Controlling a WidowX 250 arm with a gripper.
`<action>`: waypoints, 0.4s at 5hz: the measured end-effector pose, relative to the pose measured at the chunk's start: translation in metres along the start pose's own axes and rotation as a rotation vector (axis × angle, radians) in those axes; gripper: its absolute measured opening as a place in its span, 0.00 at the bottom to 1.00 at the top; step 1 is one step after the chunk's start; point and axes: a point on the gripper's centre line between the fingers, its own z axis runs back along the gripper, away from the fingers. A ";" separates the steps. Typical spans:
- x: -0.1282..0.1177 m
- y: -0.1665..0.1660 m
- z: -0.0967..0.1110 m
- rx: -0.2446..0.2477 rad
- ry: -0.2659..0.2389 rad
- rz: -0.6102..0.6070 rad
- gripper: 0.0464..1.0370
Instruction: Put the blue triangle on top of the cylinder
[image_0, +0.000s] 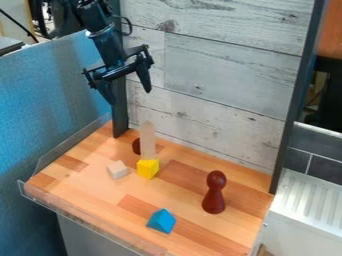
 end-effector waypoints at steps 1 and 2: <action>-0.005 0.008 -0.016 0.010 0.039 -0.013 0.96; -0.015 0.042 -0.025 0.051 0.032 -0.222 0.96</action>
